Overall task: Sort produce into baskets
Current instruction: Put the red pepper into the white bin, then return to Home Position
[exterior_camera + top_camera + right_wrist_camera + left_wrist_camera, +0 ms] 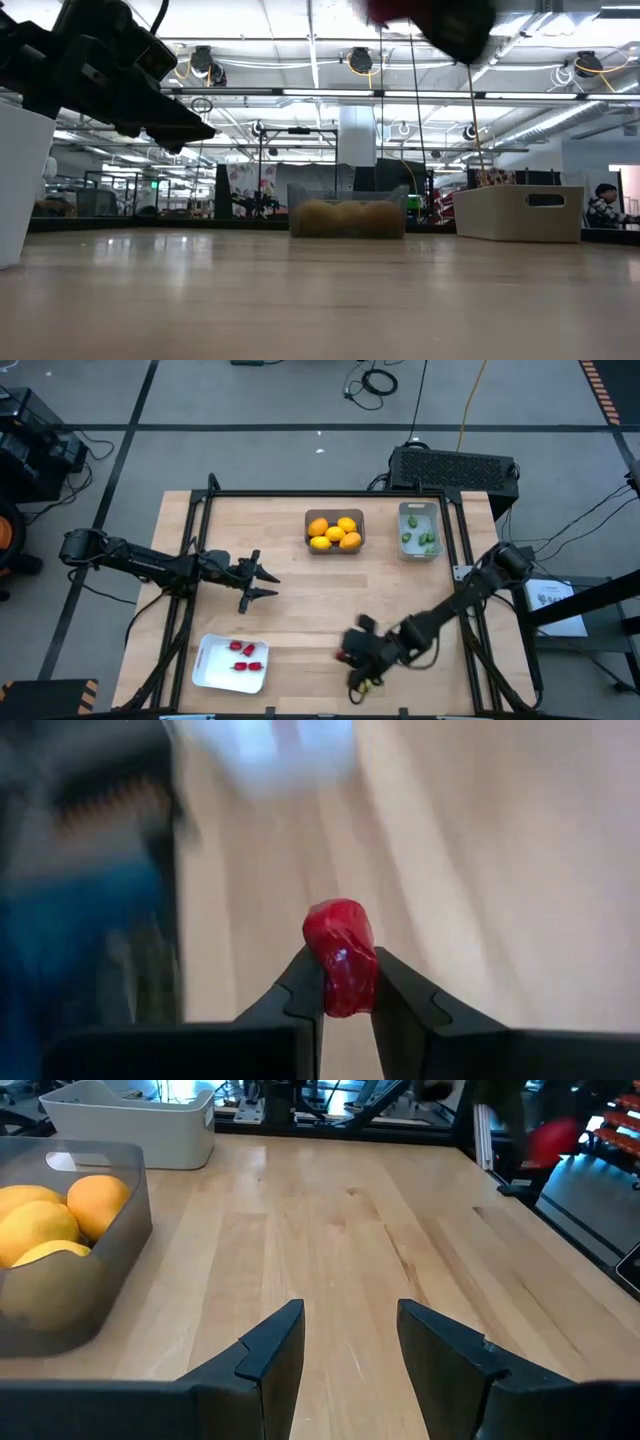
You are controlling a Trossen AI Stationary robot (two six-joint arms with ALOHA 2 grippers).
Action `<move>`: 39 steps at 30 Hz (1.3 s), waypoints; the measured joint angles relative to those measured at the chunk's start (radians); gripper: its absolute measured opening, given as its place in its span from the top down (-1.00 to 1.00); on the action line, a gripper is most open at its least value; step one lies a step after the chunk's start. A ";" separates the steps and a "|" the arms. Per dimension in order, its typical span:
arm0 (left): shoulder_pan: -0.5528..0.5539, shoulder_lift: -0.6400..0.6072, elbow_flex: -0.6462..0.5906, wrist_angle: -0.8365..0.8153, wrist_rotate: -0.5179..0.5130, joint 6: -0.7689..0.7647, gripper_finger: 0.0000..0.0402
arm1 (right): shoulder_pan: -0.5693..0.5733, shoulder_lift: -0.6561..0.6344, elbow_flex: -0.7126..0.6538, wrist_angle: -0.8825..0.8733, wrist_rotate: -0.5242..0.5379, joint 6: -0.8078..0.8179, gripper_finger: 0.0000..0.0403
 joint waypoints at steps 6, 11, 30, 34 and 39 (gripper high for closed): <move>0.000 0.000 0.000 -0.003 0.000 0.000 0.16 | -0.117 0.073 0.001 0.584 0.048 -0.387 0.75; 0.000 0.000 0.000 -0.008 0.000 0.000 0.16 | -0.200 0.277 0.078 0.918 -0.104 -0.523 0.75; 0.000 0.000 0.000 -0.051 0.000 0.028 0.16 | -0.261 0.823 0.954 0.488 -0.240 -0.694 0.53; 0.000 0.000 0.000 -0.048 0.000 0.028 0.16 | -0.262 0.812 0.956 0.466 -0.236 -0.675 0.28; 0.000 0.000 0.000 -0.048 -0.001 0.028 0.16 | -0.264 0.795 0.955 0.444 -0.237 -0.677 0.01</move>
